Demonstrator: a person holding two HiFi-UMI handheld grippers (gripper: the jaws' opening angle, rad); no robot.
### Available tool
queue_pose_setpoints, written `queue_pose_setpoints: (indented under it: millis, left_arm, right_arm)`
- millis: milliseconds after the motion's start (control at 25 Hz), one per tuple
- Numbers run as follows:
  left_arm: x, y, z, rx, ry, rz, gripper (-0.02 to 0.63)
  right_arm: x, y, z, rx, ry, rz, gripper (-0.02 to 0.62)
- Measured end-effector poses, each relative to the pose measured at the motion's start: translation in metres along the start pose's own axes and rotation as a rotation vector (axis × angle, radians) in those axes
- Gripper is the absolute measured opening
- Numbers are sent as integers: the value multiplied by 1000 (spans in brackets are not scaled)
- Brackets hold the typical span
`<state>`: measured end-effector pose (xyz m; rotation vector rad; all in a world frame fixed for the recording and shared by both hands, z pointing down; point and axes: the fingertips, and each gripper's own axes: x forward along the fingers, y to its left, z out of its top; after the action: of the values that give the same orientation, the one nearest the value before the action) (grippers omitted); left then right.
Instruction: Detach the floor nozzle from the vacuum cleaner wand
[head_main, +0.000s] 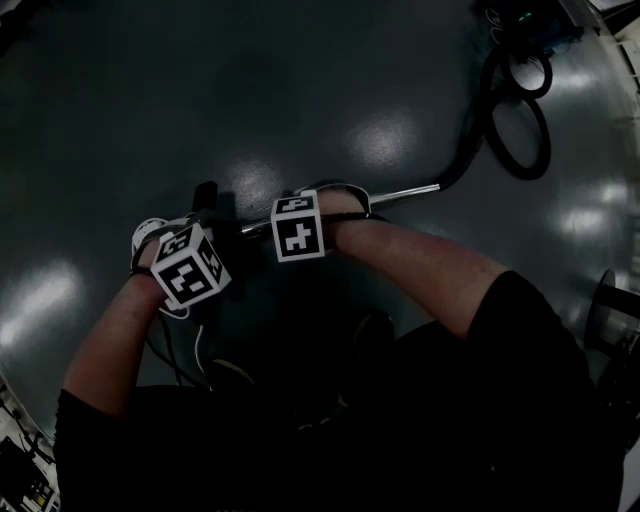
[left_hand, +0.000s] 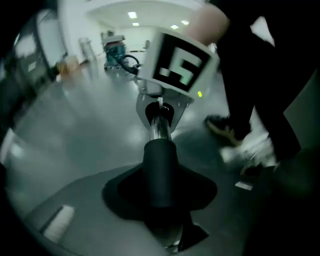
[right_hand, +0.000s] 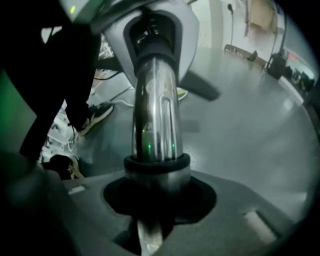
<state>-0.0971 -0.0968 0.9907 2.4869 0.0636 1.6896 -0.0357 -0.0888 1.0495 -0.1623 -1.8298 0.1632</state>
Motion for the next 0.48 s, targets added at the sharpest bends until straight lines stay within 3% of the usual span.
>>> queue_pose_setpoints:
  millis: [80,120,160,200,280,400,440,480]
  left_arm:
    - [-10,-17,2,-312,-108,-298,161]
    - [-16,-24,5,-430,-157,-412,163]
    - [-20,-28,7,-493,-191,-474,164]
    - [-22,-30,9,-501,-206,-484,164]
    - [-21,-29,8,-377,-177,-385,163]
    - [-14,-7,-18,85,1,-37,161]
    - [-13,3,-25,216,38,73,161]
    - [-13,13,-27,283,32,151,161]
  right_arm:
    - [1,-2,0,-52,30,-63,140]
    - [1,-3,2,-75,36,-88,140]
    - [0,-3,3,-90,38,-100,140]
    - [0,-3,3,-96,39,-100,140]
    - [0,0,1,-85,43,-70,138]
    - [1,5,-10,-48,54,-7,140]
    - [1,6,-15,-41,56,2,140]
    - [1,7,-19,-38,58,5,140]
